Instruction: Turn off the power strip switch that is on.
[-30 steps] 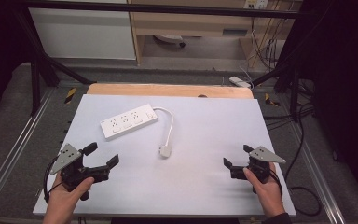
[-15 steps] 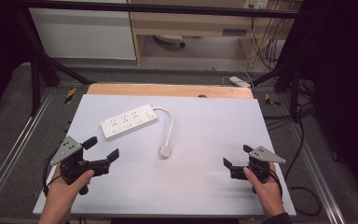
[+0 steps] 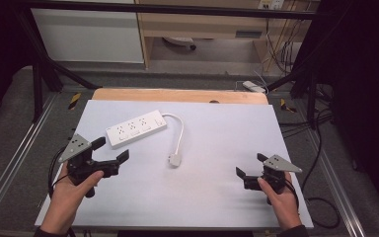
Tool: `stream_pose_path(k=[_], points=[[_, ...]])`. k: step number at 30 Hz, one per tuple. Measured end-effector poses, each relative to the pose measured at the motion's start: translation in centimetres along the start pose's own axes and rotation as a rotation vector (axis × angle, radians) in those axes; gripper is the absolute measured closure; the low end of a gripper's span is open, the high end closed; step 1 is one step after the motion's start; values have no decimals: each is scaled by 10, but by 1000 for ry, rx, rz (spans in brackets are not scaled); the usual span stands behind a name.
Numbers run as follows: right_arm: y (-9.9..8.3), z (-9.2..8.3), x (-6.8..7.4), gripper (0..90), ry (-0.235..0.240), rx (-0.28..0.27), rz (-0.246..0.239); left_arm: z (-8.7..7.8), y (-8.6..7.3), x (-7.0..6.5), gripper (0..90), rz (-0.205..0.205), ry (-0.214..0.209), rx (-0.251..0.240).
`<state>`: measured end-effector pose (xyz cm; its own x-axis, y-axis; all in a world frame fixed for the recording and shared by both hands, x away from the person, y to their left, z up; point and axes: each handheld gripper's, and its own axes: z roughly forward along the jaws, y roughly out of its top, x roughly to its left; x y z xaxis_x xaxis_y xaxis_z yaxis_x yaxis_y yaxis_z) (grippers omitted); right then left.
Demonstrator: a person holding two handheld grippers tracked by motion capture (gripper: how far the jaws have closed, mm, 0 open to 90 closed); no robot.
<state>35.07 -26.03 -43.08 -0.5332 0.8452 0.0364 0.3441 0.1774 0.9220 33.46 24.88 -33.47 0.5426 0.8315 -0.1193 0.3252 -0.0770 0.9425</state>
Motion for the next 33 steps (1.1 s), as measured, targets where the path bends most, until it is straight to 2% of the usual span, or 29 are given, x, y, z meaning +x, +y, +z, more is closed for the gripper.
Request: stream_pose_path(k=[18, 30, 33], points=[[0, 0, 0, 28, 2, 0, -3, 18, 28, 1, 52, 38, 18, 24], [0, 0, 0, 28, 7, -1, -2, 33, 41, 7, 53, 36, 22, 44], [0, 0, 0, 28, 7, -2, -3, 38, 44, 10, 53, 20, 12, 46]])
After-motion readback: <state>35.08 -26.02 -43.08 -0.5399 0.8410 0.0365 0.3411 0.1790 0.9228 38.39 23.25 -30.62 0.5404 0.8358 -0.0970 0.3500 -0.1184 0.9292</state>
